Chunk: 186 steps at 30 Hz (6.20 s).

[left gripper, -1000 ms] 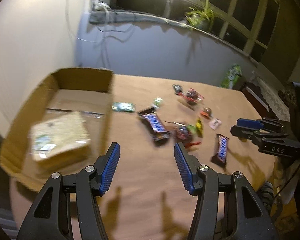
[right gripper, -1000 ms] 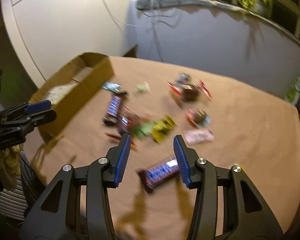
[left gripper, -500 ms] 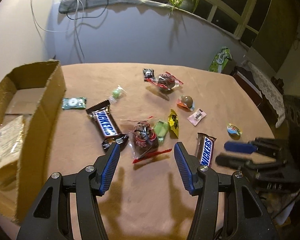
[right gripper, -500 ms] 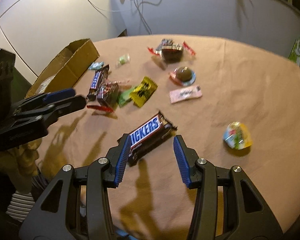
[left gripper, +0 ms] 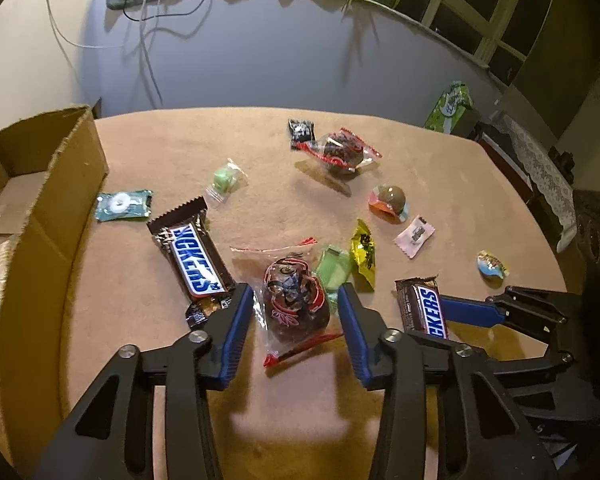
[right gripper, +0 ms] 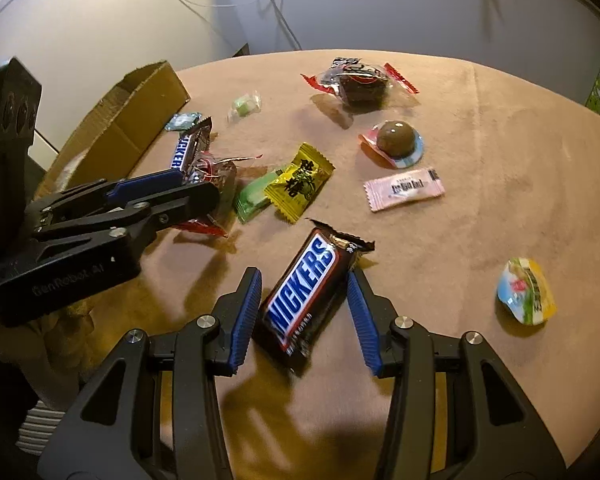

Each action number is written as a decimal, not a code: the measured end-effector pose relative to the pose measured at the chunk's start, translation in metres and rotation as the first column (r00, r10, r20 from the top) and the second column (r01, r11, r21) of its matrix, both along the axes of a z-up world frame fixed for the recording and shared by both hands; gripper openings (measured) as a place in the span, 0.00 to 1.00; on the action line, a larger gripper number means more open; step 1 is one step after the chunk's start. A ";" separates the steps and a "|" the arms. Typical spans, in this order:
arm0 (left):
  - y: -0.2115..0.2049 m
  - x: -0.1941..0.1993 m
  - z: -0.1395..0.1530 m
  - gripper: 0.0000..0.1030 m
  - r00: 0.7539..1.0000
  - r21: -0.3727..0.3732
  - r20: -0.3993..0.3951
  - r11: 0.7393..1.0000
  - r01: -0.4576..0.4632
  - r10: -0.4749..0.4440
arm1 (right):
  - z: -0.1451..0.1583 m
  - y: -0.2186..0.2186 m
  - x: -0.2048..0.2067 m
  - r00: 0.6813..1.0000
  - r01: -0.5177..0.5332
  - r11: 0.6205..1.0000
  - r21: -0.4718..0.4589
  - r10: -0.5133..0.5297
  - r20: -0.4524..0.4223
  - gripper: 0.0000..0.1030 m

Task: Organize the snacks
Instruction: 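Grasp the large Snickers bar with the right gripper while the left grasps the red-wrapped candy, then carry the Snickers bar and red-wrapped candy over the cardboard box with both grippers, then open both grippers to drop the Snickers bar and red candy into the box, then grasp the yellow-green jelly cup with the right gripper while the left grasps a small Snickers bar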

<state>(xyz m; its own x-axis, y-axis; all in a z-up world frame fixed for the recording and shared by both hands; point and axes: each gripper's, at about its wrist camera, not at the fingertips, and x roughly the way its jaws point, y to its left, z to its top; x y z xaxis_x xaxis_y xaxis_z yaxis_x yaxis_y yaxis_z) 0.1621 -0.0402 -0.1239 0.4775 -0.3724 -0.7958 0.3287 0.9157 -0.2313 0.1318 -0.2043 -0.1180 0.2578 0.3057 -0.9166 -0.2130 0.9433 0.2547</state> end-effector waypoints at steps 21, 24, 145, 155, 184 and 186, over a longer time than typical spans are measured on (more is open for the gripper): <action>0.006 -0.015 0.010 0.30 0.998 -0.004 0.055 1.000 0.006 -0.006 | 0.012 0.000 -0.008 0.998 -0.020 0.999 -0.029 0.021 0.060 0.29; 0.014 -0.020 0.020 0.30 0.997 -0.012 0.076 1.000 0.000 0.001 | 0.022 0.001 -0.010 0.997 -0.016 1.000 -0.024 0.018 0.081 0.29; 0.053 -0.027 0.057 0.31 0.989 -0.040 0.118 0.995 -0.087 0.091 | 0.068 -0.077 -0.001 0.977 0.126 0.992 -0.023 -0.120 0.175 0.37; 0.034 -0.015 0.030 0.31 0.994 -0.015 0.055 0.996 -0.090 0.091 | 0.026 -0.113 -0.013 0.980 0.179 0.982 -0.063 -0.172 0.097 0.37; 0.030 0.028 -0.008 0.33 0.986 0.117 0.030 0.979 -0.169 0.166 | -0.003 -0.106 -0.002 0.988 0.130 0.983 -0.133 -0.117 0.101 0.42; 0.029 0.030 -0.008 0.33 0.986 0.120 0.037 0.978 -0.169 0.165 | -0.003 -0.106 -0.001 0.988 0.130 0.982 -0.134 -0.117 0.102 0.40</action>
